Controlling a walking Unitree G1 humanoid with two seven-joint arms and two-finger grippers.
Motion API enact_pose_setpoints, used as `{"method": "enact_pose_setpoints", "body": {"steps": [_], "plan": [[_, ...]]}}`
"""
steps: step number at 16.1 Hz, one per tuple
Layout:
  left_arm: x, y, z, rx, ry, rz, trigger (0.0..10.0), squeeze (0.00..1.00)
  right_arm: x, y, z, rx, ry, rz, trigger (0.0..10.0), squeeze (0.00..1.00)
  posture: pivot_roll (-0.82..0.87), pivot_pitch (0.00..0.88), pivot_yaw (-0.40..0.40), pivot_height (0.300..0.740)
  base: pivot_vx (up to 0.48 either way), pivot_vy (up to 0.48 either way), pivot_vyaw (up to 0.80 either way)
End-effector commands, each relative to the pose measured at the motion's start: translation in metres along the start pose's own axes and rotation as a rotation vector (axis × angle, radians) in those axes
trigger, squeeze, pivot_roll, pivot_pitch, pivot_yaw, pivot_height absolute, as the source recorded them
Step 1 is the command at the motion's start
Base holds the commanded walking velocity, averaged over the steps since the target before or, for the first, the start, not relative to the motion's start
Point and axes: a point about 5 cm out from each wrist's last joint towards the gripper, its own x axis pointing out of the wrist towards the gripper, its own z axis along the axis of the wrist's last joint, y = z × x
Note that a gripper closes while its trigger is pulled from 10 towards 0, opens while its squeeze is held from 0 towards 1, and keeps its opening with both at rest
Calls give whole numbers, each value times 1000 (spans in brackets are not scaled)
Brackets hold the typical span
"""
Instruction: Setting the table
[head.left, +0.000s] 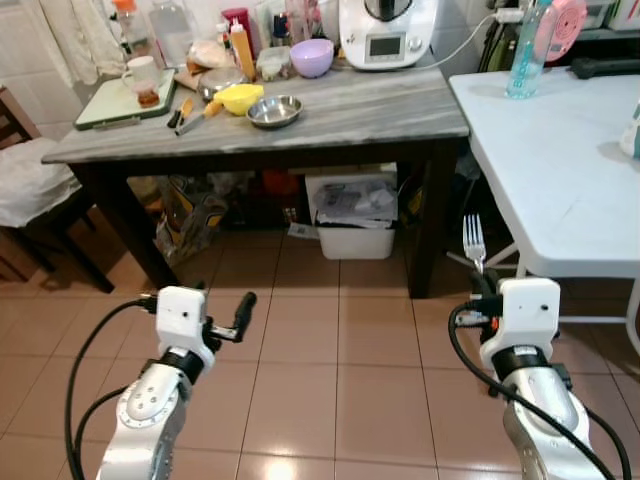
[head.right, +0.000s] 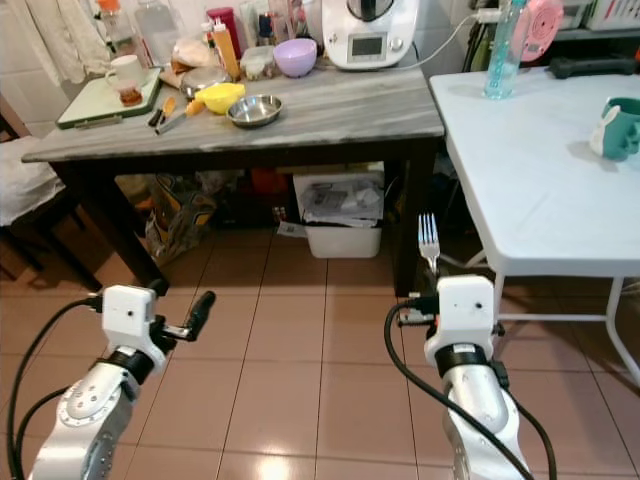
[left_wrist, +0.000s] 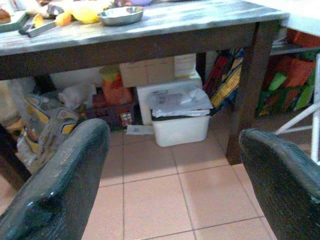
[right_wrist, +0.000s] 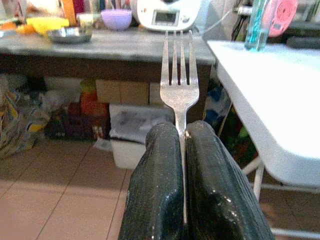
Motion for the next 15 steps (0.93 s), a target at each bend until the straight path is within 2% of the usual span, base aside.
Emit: {"method": "enact_pose_setpoints", "body": {"steps": [1,15], "plan": [[1,4,7,11,-16,3,10000,0,1,3,6,8,-21,2,10000,0,-81,6,117,740,322,0,0],[3,0,7,13,-3,-29,10000,0,1,5,6,7,-18,10,10000,0,-83,18,125,740,370,0,0]]}}
